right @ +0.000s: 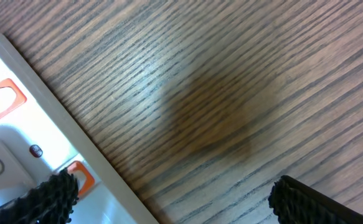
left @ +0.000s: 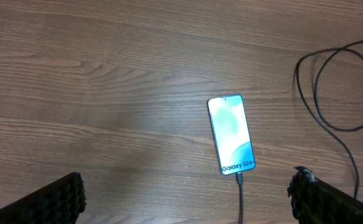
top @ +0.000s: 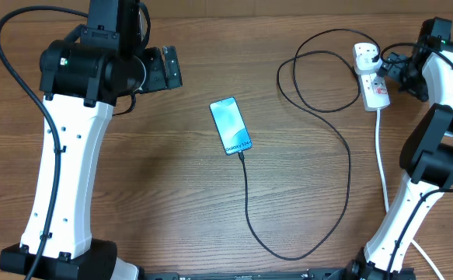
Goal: Plug charger to phone and switch on socket
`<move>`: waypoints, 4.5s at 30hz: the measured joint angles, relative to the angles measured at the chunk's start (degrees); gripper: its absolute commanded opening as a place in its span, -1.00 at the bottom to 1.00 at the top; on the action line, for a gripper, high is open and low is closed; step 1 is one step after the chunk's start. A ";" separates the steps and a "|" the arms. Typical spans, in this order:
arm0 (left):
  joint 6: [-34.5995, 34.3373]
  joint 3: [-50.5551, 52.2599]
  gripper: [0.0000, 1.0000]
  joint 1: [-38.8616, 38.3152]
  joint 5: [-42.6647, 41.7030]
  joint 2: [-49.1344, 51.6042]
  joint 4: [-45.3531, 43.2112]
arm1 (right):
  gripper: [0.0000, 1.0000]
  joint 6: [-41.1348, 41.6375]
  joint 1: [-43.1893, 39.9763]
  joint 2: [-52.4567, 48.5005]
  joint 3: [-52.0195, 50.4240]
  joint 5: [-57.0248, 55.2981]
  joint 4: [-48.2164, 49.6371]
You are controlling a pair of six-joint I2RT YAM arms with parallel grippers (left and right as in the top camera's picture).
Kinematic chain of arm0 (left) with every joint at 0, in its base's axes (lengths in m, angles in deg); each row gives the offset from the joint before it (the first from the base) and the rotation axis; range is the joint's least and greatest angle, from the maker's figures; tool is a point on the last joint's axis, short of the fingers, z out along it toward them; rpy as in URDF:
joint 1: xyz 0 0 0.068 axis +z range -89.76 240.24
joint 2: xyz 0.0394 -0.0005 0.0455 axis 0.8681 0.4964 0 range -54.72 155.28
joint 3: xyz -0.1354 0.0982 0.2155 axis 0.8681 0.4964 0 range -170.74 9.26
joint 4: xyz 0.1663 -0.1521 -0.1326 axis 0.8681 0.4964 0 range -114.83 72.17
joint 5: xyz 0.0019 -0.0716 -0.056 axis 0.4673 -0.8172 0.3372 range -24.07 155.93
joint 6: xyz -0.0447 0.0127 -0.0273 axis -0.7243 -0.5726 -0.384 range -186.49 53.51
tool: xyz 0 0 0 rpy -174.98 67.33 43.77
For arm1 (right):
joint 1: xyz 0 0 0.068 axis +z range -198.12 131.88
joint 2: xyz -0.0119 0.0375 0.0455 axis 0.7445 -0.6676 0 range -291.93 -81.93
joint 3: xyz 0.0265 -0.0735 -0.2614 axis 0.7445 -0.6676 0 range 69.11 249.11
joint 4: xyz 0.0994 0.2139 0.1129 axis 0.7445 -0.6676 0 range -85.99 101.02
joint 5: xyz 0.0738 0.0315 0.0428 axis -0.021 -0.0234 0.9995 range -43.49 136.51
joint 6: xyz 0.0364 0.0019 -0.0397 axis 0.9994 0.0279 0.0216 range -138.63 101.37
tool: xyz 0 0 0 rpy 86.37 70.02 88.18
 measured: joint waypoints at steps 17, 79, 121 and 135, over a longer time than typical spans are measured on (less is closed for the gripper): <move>-0.02 0.00 0.99 0.00 0.00 0.00 0.00 | 1.00 0.02 0.00 -0.24 0.04 0.00 0.85; 0.00 0.00 0.99 0.00 0.00 0.00 0.09 | 1.00 1.31 -1.16 -0.11 0.92 -3.17 -3.32; 0.00 0.00 0.99 0.00 0.00 0.00 0.48 | 1.00 7.72 8.31 78.58 0.04 18.21 -42.82; 0.00 0.00 0.99 0.00 0.00 0.00 0.48 | 1.00 7.72 8.31 78.09 -0.42 22.27 -42.82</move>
